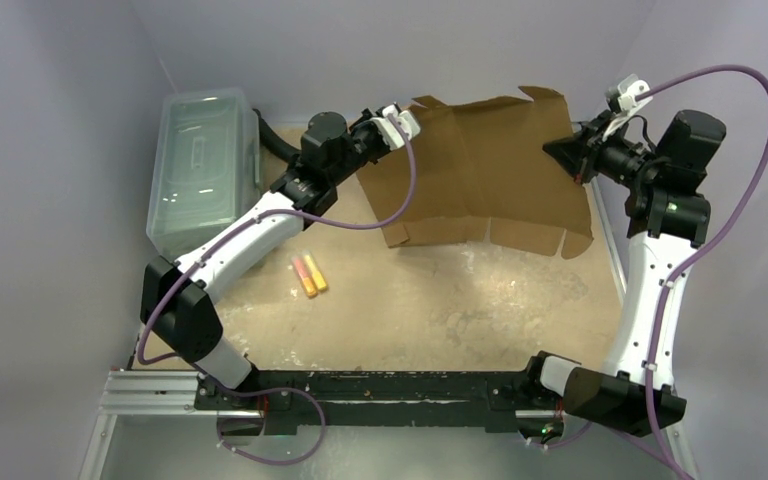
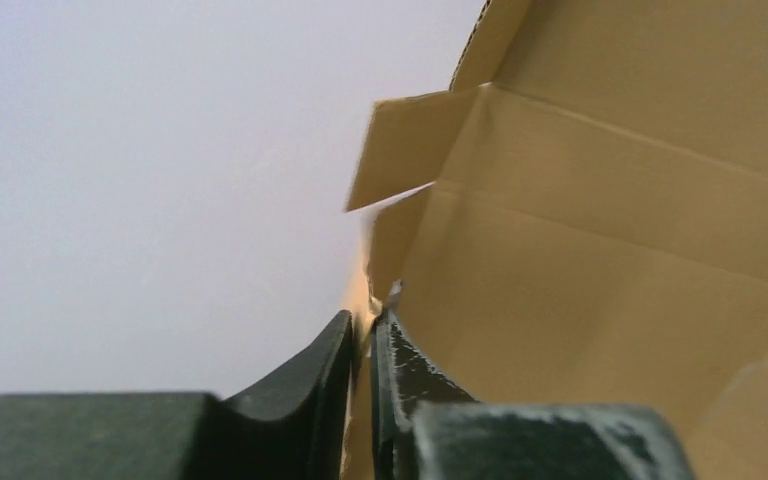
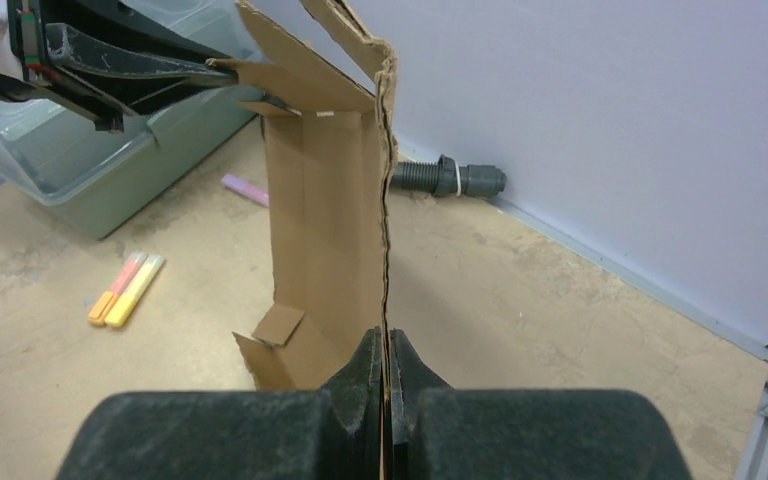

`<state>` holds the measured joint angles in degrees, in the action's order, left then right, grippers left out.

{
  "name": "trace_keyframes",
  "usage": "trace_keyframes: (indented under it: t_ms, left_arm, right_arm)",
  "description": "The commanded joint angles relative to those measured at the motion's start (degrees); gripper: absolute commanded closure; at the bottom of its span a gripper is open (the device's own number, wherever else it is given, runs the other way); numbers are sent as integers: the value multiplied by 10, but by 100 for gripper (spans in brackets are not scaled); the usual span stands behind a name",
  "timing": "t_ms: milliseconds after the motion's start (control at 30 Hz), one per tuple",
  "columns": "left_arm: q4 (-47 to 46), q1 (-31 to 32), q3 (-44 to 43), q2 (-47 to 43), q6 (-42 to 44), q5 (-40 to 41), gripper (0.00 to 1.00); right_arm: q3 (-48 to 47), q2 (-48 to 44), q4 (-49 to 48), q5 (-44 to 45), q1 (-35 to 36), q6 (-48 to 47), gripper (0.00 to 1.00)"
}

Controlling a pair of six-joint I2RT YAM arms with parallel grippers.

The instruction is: Fold the paper box

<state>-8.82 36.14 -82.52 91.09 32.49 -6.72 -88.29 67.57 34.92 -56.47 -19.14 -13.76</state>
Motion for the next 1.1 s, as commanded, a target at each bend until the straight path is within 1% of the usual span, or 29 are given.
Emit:
trace_keyframes:
  t_ms: [0,33,167,267,400,500,533,600,767,800,867,900,1000,1067]
  left_arm:
    - [-39,2,-10,-13,10,33,98]
    - [-39,1,-7,-16,9,36,100]
    - [-43,-6,10,-33,2,37,100]
    - [-46,-34,19,-45,-25,15,100]
    - [-60,-78,36,-61,-65,-26,100]
    - [-50,-108,26,-51,-100,-60,99]
    - [-43,-115,18,-46,-114,-68,91]
    - [-23,-122,-5,-34,-143,-90,84]
    - [-3,-130,-82,-20,-253,-171,49]
    - [-1,-130,-95,-19,-271,-179,44]
    - [6,-131,-121,-19,-304,-194,37]
    - [13,-130,-134,-19,-317,-201,36]
    - [39,-131,-170,-19,-382,-230,36]
    - [40,-130,-179,-22,-418,-257,36]
  right_arm:
    - [-25,7,-47,22,-1,36,100]
    - [-22,9,-56,28,-1,44,100]
    - [-16,20,-80,36,0,64,100]
    - [-16,26,-80,28,-1,62,100]
    - [-21,27,-65,-10,-1,40,100]
    - [-13,12,-65,-49,0,25,100]
    - [-11,8,-74,-60,0,33,100]
    - [-14,4,-73,-60,3,34,100]
    - [-24,6,-42,-51,8,7,100]
    - [-25,6,-34,-48,10,-2,100]
    - [-26,6,-21,-41,14,-20,100]
    - [-26,6,-15,-39,15,-27,100]
    - [-24,6,-6,-37,18,-43,100]
    - [-22,5,-5,-37,20,-49,100]
